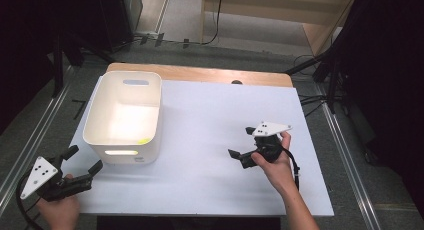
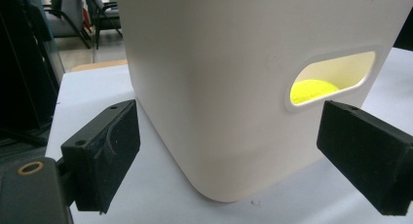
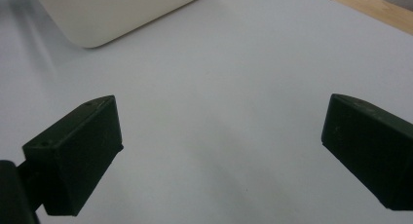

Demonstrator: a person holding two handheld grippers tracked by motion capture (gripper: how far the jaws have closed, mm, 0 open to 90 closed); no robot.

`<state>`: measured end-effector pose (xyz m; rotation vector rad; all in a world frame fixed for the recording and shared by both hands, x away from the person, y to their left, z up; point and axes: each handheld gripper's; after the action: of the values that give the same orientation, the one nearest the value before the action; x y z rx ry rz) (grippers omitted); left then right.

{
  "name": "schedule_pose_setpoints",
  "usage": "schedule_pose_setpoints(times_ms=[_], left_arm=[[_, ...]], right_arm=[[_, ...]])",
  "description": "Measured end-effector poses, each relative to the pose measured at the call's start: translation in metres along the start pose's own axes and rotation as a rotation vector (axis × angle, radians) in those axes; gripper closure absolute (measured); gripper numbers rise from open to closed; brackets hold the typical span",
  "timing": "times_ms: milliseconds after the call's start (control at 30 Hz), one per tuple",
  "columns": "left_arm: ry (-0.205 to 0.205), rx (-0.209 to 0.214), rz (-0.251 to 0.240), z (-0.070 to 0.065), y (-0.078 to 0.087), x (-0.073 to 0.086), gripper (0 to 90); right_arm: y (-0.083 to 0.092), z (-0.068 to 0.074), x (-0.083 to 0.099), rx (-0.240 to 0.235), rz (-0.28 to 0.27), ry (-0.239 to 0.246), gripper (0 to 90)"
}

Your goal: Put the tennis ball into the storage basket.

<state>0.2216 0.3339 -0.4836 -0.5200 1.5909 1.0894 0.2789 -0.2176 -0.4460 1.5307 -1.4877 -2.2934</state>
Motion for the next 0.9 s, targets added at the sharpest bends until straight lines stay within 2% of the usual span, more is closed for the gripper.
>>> schedule_pose_setpoints(times_ms=[333,367,400,467,900], left_arm=[[-0.001,-0.001,-0.002,0.000,0.000,0.000,8.5],[0.000,-0.001,-0.002,0.000,0.000,0.000,8.6],[0.000,-0.002,-0.002,0.000,0.000,0.000,8.5],[0.000,0.000,-0.002,0.000,0.000,0.000,8.5],[-0.001,-0.004,0.000,0.000,0.000,0.000,8.6]], right_arm=[[0.008,-0.010,0.026,0.010,-0.024,-0.054,0.0],[0.009,-0.012,0.031,0.064,-0.026,-0.091,0.0],[0.010,-0.014,0.033,0.057,-0.026,-0.100,0.0],[0.012,-0.015,0.036,0.046,-0.028,-0.106,0.0],[0.026,-0.023,0.073,0.077,-0.094,-0.142,0.0]])
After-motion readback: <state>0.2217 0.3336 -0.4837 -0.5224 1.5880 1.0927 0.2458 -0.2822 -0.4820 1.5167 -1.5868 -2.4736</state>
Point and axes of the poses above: each handheld gripper's, and its own axes: y roughly backward along the jaws, x roughly out of its underside, z roughly to its left, and after that the axes turned 9 degrees about z, right-handed
